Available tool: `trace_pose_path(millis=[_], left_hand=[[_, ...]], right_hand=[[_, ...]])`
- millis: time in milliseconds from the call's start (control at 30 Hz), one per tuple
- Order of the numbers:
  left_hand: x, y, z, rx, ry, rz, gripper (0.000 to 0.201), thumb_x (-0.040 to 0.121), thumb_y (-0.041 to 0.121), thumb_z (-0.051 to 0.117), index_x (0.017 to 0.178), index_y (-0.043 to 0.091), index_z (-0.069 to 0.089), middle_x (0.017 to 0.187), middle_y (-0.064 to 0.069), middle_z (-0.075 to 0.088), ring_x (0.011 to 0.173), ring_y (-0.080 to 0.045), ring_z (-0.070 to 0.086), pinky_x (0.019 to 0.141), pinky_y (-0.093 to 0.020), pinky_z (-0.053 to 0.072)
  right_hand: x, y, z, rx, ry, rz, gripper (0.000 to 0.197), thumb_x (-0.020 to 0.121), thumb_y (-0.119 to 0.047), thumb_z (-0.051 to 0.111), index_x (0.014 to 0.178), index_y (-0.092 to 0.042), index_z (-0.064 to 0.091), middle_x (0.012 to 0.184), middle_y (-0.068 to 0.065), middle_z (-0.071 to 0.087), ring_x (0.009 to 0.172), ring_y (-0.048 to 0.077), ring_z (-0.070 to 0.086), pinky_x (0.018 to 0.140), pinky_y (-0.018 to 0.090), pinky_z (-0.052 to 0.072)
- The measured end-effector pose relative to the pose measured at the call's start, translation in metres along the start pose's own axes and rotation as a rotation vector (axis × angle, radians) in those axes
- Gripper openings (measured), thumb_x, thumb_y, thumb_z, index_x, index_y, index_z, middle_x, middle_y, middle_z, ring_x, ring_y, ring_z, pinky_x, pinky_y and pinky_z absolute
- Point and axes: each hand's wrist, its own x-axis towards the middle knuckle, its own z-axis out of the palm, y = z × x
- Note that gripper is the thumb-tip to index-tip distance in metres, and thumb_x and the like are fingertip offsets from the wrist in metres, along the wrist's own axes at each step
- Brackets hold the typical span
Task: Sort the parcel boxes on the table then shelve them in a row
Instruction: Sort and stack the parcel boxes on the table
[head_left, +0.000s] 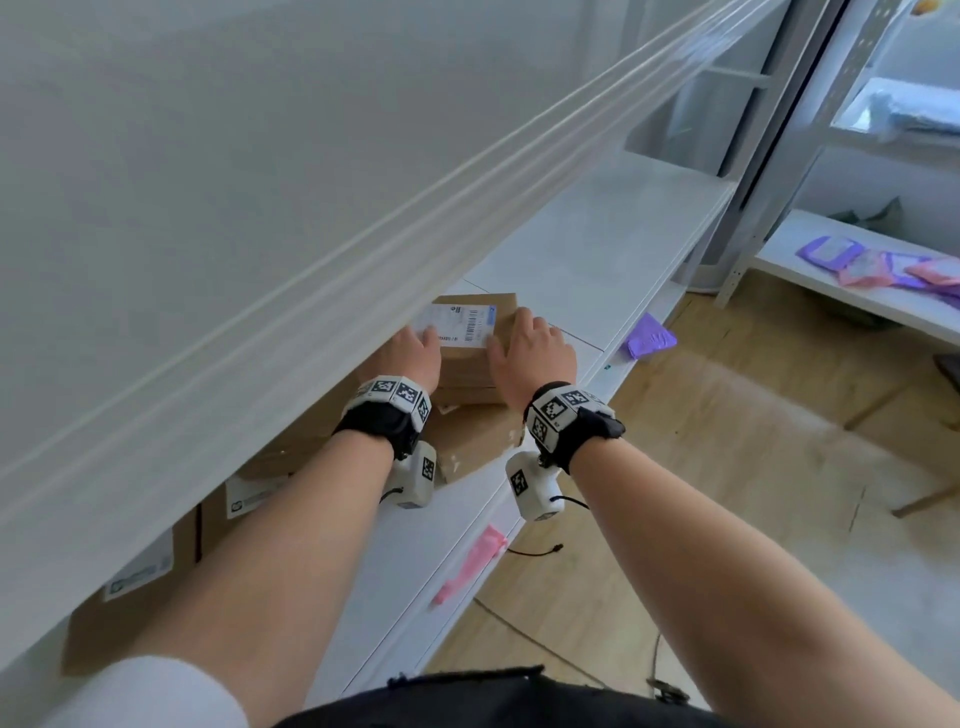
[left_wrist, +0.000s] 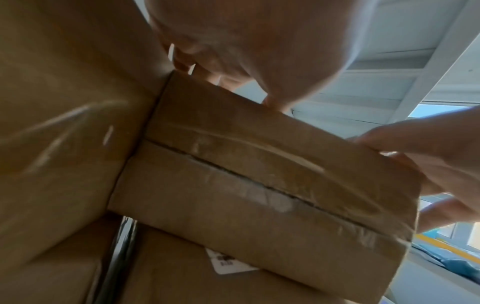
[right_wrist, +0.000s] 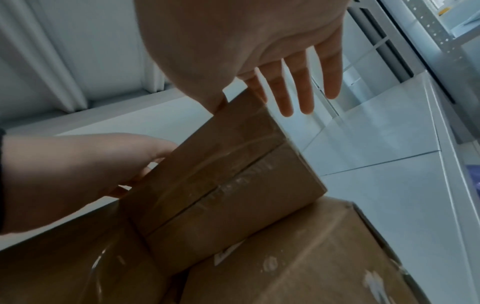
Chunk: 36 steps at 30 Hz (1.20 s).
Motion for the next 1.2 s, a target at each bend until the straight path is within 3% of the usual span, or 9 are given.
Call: trace_pose_path(millis=[133,267,433,567,733,800,933,1200], left_hand=[[0.006,0.006,0.009,0.033,0.044,-0.036,0.051,0.107,0.039,0.031,0.143,0.003,0.041,0.145,-0.017,0.048,0.132,-0.031,0.043,0.104,-0.036,0.029],[0.010,0.011,0.016,-0.020,0.103,-0.029,0.055,0.104,0.043,0.037,0.143,0.004,0.041,0.147,-0.016,0.046,0.135,-0.033,0.039,0.110,-0.039,0.026],[0.009,0.015,0.024,-0.083,0.161,0.040,0.061,0.098,0.046,0.045,0.142,0.004,0.038,0.142,-0.021,0.047,0.129,-0.037,0.045,0.108,-0.047,0.036],[-0.014,0.013,0.020,-0.136,0.173,0.089,0.064,0.098,0.046,0.048,0.146,0.006,0.033,0.142,-0.019,0.044,0.126,-0.033,0.045,0.104,-0.041,0.040],[-0.061,0.004,0.009,-0.122,0.175,0.148,0.059,0.099,0.046,0.048,0.142,0.007,0.039,0.138,-0.016,0.048,0.126,-0.029,0.046,0.106,-0.037,0.030],[-0.083,-0.003,0.007,-0.177,0.181,0.167,0.056,0.098,0.044,0.051,0.139,0.007,0.043,0.135,-0.015,0.052,0.123,-0.030,0.048,0.102,-0.038,0.037],[-0.136,-0.024,0.004,-0.251,0.184,0.187,0.048,0.098,0.043,0.052,0.131,0.009,0.050,0.124,-0.012,0.058,0.110,-0.028,0.058,0.092,-0.039,0.050],[-0.259,-0.086,-0.005,-0.229,0.143,0.166,0.038,0.098,0.043,0.050,0.112,0.008,0.057,0.110,-0.010,0.064,0.100,-0.028,0.060,0.082,-0.036,0.047]], right_hand=[[0.008,0.003,0.008,0.133,-0.006,0.019,0.034,0.101,-0.041,0.037,0.115,-0.010,0.045,0.107,0.009,0.061,0.092,0.030,0.058,0.072,0.037,0.044],[0.010,0.009,0.003,0.157,0.039,0.032,0.024,0.100,-0.034,0.040,0.105,-0.012,0.043,0.098,0.009,0.060,0.077,0.026,0.052,0.066,0.034,0.039],[-0.002,0.018,-0.009,0.173,0.126,0.060,0.021,0.099,-0.031,0.042,0.103,-0.010,0.045,0.092,0.008,0.059,0.077,0.026,0.053,0.066,0.033,0.038],[-0.024,0.023,-0.022,0.174,0.167,0.081,0.026,0.098,-0.035,0.043,0.106,-0.011,0.047,0.097,0.008,0.060,0.085,0.026,0.056,0.071,0.036,0.045],[-0.069,0.021,-0.041,0.154,0.217,0.106,0.029,0.098,-0.034,0.040,0.111,-0.009,0.048,0.102,0.010,0.060,0.092,0.030,0.057,0.075,0.038,0.046],[-0.093,0.020,-0.049,0.129,0.240,0.110,0.030,0.098,-0.033,0.040,0.114,-0.009,0.048,0.102,0.009,0.058,0.093,0.029,0.054,0.074,0.036,0.041],[-0.148,0.012,-0.063,0.104,0.270,0.118,0.032,0.097,-0.032,0.041,0.120,-0.010,0.048,0.107,0.010,0.059,0.099,0.030,0.052,0.077,0.038,0.042],[-0.275,-0.011,-0.066,0.041,0.216,0.132,0.032,0.097,-0.030,0.038,0.118,-0.010,0.049,0.107,0.011,0.058,0.099,0.030,0.051,0.081,0.041,0.046]])
